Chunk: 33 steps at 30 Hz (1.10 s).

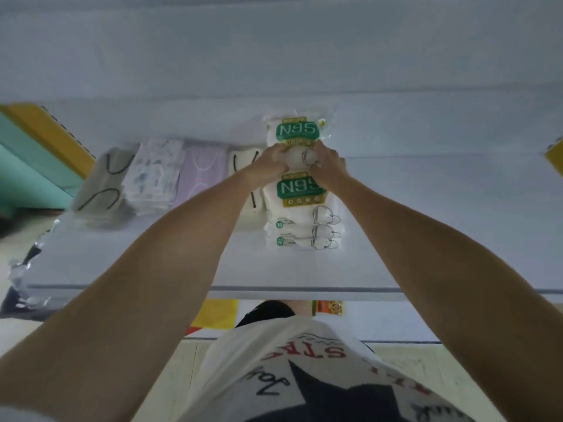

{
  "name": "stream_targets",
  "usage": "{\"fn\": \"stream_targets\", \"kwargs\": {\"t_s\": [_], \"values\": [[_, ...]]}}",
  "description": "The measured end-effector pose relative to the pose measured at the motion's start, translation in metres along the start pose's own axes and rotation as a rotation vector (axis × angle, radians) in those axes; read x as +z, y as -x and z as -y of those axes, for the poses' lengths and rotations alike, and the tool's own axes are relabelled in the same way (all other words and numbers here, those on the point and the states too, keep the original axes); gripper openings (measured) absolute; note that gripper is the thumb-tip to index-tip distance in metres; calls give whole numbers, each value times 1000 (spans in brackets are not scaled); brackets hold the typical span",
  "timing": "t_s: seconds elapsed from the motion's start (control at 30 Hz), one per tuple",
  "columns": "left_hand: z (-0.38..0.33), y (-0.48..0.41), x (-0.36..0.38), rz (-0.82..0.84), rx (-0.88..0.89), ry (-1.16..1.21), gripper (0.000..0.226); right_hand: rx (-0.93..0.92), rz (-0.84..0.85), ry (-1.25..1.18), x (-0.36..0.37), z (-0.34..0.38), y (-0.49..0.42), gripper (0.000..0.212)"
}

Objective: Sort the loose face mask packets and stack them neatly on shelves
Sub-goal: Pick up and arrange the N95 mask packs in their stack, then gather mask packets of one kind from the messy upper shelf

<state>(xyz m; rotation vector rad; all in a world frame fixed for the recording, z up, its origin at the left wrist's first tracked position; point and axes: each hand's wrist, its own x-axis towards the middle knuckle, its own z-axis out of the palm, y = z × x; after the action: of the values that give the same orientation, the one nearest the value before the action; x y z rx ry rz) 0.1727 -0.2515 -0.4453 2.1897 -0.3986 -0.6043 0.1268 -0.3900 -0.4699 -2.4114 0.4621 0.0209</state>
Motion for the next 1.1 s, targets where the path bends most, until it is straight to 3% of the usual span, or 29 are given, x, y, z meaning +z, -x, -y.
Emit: {"fn": "stream_targets", "kwargs": {"t_s": [0.1, 0.3, 0.67, 0.8, 0.93, 1.0, 1.1], "values": [[9, 5, -1, -7, 59, -65, 55, 27, -6, -7, -1, -3, 6, 64], [6, 48, -5, -243, 132, -211, 44, -132, 4, 98, -37, -10, 57, 66], [-97, 228, 17, -213, 498, -699, 37, -688, 124, 302, -167, -28, 216, 52], [-174, 288, 29, -273, 787, -774, 33, -1035, -36, 253, -218, -25, 277, 40], [-256, 317, 29, -423, 1143, -788, 28, -1218, -217, 241, -269, -9, 313, 28], [-288, 316, 23, -490, 1158, -754, 29, -1242, -323, 239, -294, 0, 321, 30], [-324, 297, 14, -531, 977, -710, 32, -1119, -478, 261, -334, 8, 316, 30]]}}
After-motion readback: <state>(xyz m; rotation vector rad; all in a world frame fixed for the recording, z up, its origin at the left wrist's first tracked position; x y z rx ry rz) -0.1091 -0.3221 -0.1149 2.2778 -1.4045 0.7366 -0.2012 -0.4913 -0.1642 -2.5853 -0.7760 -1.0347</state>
